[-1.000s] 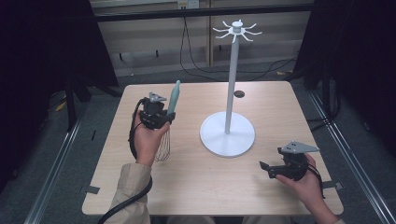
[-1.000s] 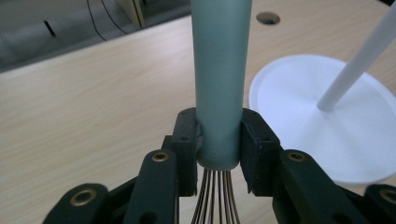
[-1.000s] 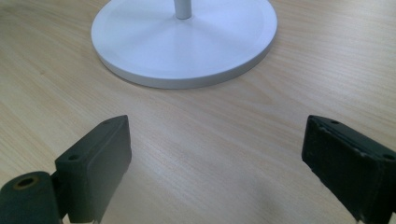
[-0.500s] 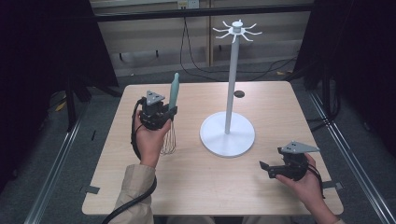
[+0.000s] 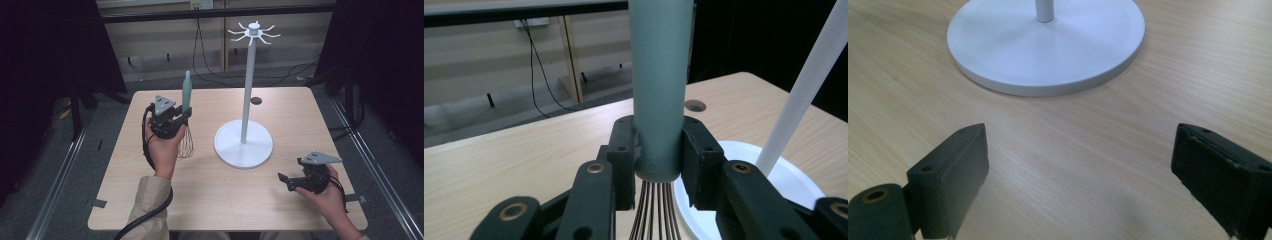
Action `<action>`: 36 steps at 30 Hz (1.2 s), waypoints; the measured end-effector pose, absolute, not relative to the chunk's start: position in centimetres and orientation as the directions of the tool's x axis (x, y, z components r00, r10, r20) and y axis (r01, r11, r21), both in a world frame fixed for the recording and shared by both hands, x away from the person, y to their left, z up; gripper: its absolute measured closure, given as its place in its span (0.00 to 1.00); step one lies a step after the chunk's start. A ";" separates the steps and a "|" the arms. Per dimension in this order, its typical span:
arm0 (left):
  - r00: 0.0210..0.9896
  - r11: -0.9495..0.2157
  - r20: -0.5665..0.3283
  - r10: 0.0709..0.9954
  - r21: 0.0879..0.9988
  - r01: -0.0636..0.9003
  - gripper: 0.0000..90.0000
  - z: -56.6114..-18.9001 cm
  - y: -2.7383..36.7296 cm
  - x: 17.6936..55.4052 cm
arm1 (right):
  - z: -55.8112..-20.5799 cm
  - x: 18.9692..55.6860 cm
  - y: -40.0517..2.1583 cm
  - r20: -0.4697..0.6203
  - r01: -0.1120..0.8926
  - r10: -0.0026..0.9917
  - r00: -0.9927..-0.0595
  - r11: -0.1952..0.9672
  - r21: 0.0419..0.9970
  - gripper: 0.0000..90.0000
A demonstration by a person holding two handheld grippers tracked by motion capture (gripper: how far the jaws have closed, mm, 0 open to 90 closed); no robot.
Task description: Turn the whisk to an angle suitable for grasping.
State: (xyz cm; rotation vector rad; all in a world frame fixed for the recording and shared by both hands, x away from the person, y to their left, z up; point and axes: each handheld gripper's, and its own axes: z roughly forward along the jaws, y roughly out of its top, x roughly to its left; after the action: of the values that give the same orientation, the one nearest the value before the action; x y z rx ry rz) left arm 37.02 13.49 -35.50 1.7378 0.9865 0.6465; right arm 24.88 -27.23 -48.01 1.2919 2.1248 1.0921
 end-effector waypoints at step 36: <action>0.514 -0.059 -0.063 0.855 0.974 0.218 0.77 -33.4 12.7 36.5 | -48.0 24.9 -27.2 0.039 0.541 0.876 -0.481 0.261 0.799 0.09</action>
State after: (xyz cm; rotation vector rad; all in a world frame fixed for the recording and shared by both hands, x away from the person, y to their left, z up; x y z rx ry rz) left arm 36.54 12.74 -33.38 1.5796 0.9470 0.6763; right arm 24.88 -27.23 -47.99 1.2853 2.1246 1.0936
